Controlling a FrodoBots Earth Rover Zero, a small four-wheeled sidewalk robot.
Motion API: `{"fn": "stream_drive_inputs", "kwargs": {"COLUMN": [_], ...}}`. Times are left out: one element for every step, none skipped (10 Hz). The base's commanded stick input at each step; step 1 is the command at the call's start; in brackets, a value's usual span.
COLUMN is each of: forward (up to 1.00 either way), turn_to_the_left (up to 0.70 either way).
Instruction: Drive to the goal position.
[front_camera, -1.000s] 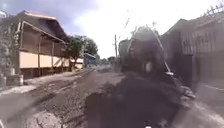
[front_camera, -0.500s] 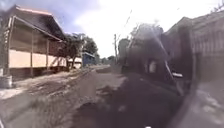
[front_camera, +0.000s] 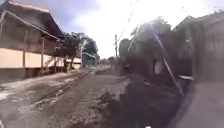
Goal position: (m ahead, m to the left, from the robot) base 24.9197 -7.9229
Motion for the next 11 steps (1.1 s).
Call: {"fn": "stream_drive_inputs", "kwargs": {"forward": [1.0, 1.0, 1.0, 1.0, 1.0, 1.0, 1.0, 1.0, 1.0, 1.0, 1.0], "turn_to_the_left": [0.14, 0.0, 0.0, 0.0, 0.0, 0.0, 0.0, 0.0, 0.0, 0.0, 0.0]}}
